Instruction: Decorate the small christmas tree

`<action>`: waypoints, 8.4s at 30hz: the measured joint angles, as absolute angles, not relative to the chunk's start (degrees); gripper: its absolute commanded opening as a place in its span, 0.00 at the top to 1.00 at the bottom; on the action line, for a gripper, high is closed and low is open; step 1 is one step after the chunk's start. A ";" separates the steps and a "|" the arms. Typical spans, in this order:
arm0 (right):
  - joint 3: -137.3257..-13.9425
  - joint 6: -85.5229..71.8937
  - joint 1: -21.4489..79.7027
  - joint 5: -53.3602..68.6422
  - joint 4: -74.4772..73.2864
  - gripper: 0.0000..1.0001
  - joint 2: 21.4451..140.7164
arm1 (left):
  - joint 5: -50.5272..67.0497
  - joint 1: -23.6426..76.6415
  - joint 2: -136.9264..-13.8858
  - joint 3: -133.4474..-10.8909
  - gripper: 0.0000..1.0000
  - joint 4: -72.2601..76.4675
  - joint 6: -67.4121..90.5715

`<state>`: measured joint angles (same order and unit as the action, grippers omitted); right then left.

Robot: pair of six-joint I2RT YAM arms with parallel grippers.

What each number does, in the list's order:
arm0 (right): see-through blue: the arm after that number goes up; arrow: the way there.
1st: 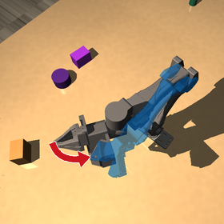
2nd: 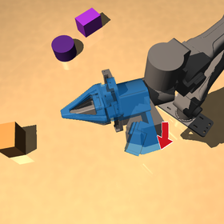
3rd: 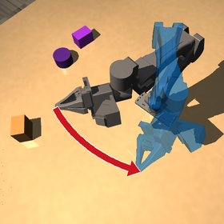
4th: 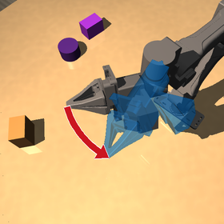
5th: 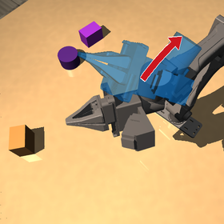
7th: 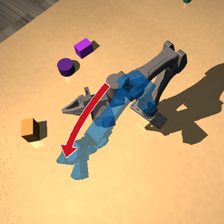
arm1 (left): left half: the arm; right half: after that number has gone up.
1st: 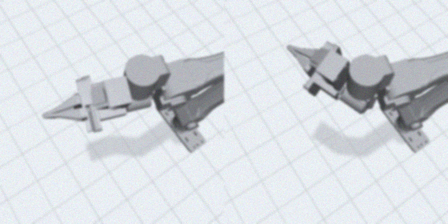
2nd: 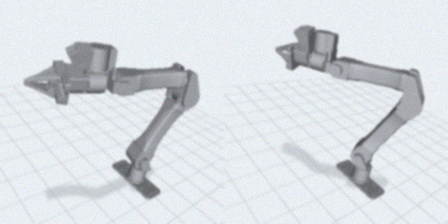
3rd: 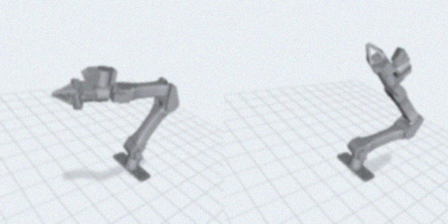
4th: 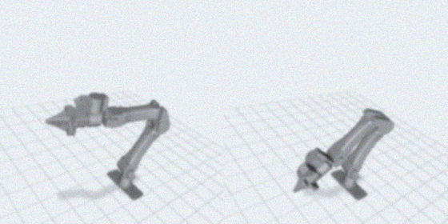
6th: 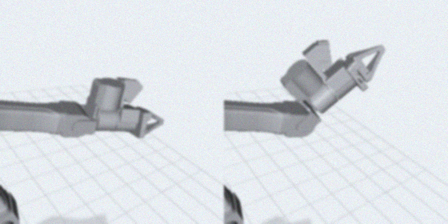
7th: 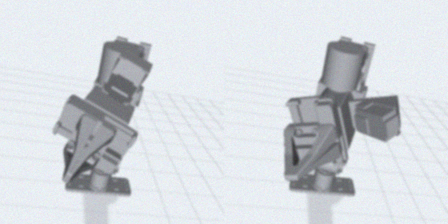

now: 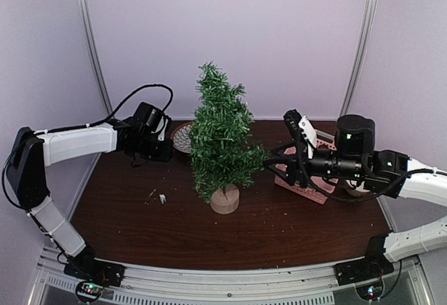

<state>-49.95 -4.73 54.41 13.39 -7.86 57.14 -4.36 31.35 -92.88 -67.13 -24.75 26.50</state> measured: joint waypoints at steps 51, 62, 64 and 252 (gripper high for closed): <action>-51.29 -2.96 54.41 15.62 -7.55 0.37 55.90 | 12.58 29.34 -59.99 -52.86 1.00 -21.74 25.71; -51.29 -2.70 54.41 16.40 -8.99 0.34 54.68 | 19.20 29.17 -56.47 -51.57 0.48 -15.51 18.74; -51.29 -2.68 54.41 16.64 -9.34 0.33 54.46 | 20.88 29.19 -51.92 -46.50 0.48 -14.70 18.24; -58.06 14.81 69.49 30.79 -13.39 0.63 75.35 | 4.69 43.86 -72.60 -122.80 0.84 -56.60 10.74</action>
<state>-58.06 14.81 69.49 30.79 -13.39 75.35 4.69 43.86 -72.60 -122.80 -56.60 10.74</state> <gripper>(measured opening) 0.580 0.252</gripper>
